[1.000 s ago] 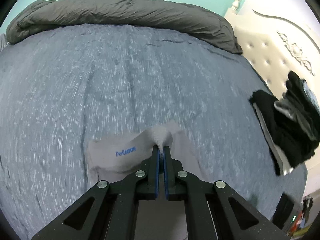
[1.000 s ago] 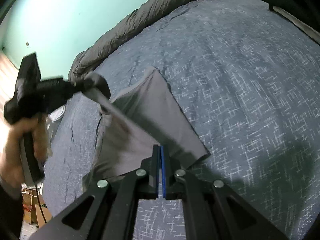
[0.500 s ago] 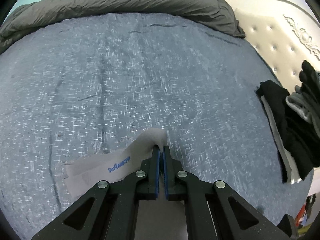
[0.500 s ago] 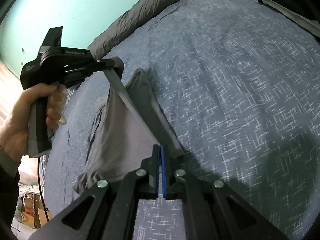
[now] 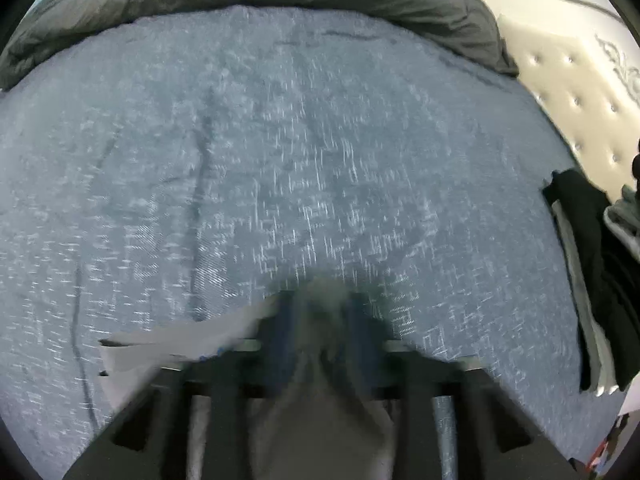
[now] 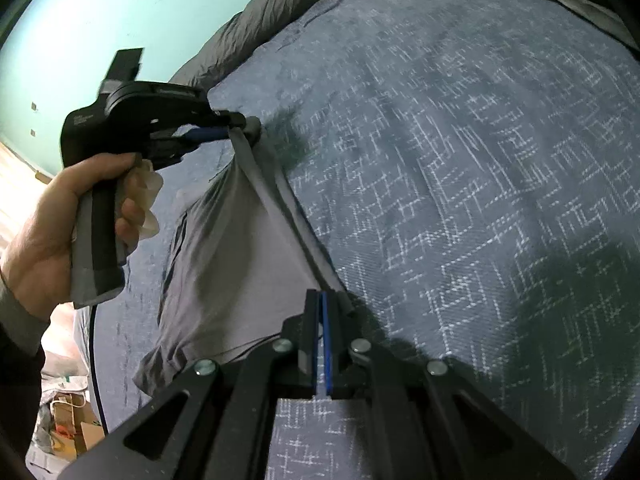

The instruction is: Fold clothes

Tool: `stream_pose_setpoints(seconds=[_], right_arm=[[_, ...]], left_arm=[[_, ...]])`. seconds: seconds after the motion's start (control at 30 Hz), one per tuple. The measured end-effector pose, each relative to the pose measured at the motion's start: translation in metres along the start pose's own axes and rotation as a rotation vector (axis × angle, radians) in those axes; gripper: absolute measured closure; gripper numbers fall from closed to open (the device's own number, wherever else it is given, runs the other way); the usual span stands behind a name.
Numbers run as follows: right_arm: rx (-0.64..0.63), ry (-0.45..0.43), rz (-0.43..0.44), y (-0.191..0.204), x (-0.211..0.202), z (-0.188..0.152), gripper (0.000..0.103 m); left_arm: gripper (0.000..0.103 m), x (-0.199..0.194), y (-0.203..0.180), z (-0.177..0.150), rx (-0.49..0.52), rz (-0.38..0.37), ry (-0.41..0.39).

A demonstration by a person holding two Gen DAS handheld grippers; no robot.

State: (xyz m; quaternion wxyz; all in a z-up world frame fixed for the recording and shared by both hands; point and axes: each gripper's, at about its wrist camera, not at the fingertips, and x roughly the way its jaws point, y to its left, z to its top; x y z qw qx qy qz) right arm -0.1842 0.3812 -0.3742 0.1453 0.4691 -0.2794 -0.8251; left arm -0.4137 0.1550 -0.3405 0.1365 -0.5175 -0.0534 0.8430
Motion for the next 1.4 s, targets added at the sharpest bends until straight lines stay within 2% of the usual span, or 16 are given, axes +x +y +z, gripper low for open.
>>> stream_pose_setpoints(seconds=[0.1, 0.3, 0.5, 0.6, 0.83, 1.0, 1.07, 1.13, 1.17, 1.23, 1.4], right_arm=[[-0.001, -0.004, 0.002, 0.001, -0.002, 0.0, 0.102], [0.004, -0.011, 0.007, 0.0, -0.006, -0.001, 0.102], [0.006, -0.012, 0.015, 0.0, -0.007, -0.001, 0.102], [0.006, -0.009, 0.015, 0.0, -0.006, -0.001, 0.102], [0.015, -0.007, 0.015, -0.003, -0.005, -0.001, 0.102], [0.016, -0.002, 0.02, -0.002, -0.003, 0.0, 0.102], [0.016, 0.0, 0.021, -0.002, -0.001, 0.0, 0.102], [0.019, 0.002, 0.024, -0.002, -0.001, 0.0, 0.102], [0.019, 0.001, 0.025, -0.002, -0.001, 0.001, 0.102], [0.02, 0.001, 0.027, -0.002, -0.001, 0.001, 0.102], [0.023, 0.002, 0.03, -0.004, -0.002, 0.002, 0.102]], left_arm=[[0.042, -0.021, 0.005, 0.001, 0.022, -0.016, -0.052], [0.042, -0.043, 0.024, -0.001, 0.099, 0.031, -0.059], [0.042, -0.042, 0.062, -0.013, 0.098, 0.053, -0.001], [0.042, -0.04, 0.053, -0.009, 0.109, 0.049, -0.006], [0.042, -0.017, -0.005, 0.007, 0.195, 0.032, 0.021], [0.042, -0.002, -0.026, 0.007, 0.202, 0.067, 0.054], [0.047, 0.006, -0.031, 0.009, 0.215, 0.104, 0.066], [0.077, 0.017, -0.033, 0.009, 0.223, 0.134, 0.094], [0.082, 0.022, -0.034, 0.008, 0.226, 0.147, 0.109], [0.1, 0.023, -0.031, 0.009, 0.204, 0.152, 0.096], [0.1, 0.0, -0.017, 0.018, 0.09, 0.154, -0.026]])
